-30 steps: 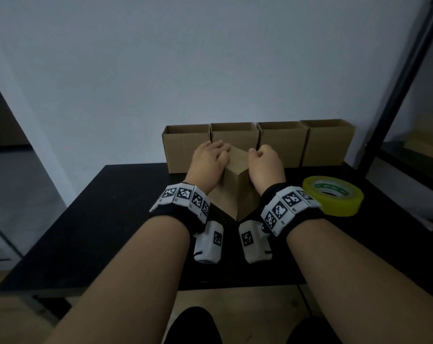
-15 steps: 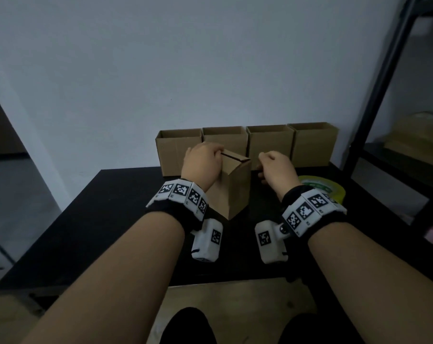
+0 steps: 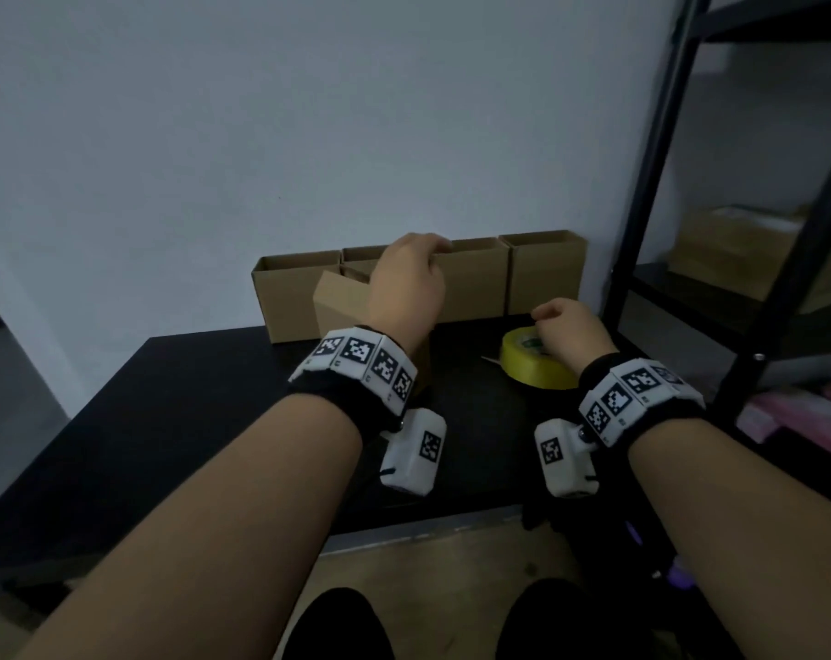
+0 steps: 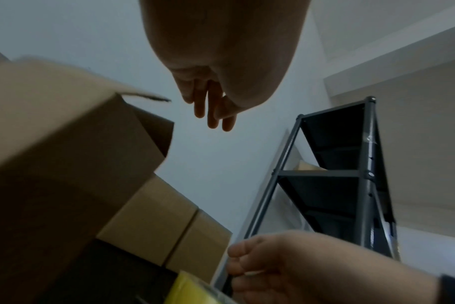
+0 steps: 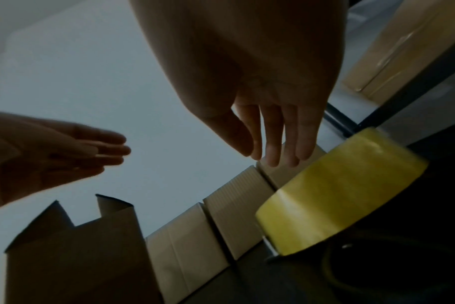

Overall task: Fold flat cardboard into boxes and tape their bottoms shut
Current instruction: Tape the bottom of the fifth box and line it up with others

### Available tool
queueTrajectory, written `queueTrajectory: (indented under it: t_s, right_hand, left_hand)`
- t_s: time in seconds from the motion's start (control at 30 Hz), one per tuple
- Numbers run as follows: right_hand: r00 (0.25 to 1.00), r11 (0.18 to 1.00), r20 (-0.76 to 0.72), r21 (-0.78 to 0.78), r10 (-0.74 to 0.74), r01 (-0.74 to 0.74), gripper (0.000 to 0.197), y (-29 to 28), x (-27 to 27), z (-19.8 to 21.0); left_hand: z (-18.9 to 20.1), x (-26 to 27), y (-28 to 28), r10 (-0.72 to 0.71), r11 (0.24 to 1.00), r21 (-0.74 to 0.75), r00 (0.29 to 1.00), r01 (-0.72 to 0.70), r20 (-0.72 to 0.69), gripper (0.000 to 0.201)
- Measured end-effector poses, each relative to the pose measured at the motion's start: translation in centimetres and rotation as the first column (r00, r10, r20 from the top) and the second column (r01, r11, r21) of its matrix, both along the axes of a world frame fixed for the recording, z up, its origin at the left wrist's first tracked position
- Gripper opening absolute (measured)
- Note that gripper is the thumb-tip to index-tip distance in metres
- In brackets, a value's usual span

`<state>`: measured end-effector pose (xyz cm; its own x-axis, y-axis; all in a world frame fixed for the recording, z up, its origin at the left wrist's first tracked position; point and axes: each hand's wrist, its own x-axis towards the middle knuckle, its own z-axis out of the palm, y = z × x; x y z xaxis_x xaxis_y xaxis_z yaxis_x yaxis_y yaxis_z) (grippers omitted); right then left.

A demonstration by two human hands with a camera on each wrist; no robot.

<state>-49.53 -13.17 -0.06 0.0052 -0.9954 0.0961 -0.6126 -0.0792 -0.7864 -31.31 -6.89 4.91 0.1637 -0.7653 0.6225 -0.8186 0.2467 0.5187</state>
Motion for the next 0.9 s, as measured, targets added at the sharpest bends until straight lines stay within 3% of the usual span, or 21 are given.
queueTrajectory:
  t_s: [0.2, 0.37, 0.5, 0.73, 0.9]
  right_hand:
    - [0.966, 0.986, -0.231, 0.140, 0.119, -0.088, 0.031, -0.3, -0.9, -0.8]
    - [0.947, 0.978, -0.283, 0.180, 0.154, -0.105, 0.026, -0.4, -0.8, -1.2]
    - [0.930, 0.965, -0.316, 0.239, 0.187, -0.113, 0.035, -0.5, -0.7, -1.3]
    - [0.926, 0.975, -0.343, 0.199, 0.160, -0.094, 0.035, -0.7, -0.7, -1.3]
    - [0.956, 0.990, -0.282, 0.128, 0.085, -0.050, 0.040, 0.0, -0.3, -0.6]
  left_hand:
    - [-2.5, -3.4, -0.6, -0.095, 0.984, 0.152, 0.995, 0.093, 0.008, 0.051]
    - [-5.4, -3.7, -1.9, -0.096, 0.933, 0.342, 0.993, 0.114, -0.069, 0.048]
    - [-7.0, -3.3, -2.4, -0.080, 0.885, 0.450, 0.992, 0.115, -0.096, 0.047]
    - [-7.8, -3.2, -2.5, -0.067, 0.867, 0.482, 0.988, 0.127, -0.141, 0.043]
    - [-7.1, -3.1, -2.3, -0.086, 0.883, 0.445, 0.983, 0.150, -0.160, 0.041]
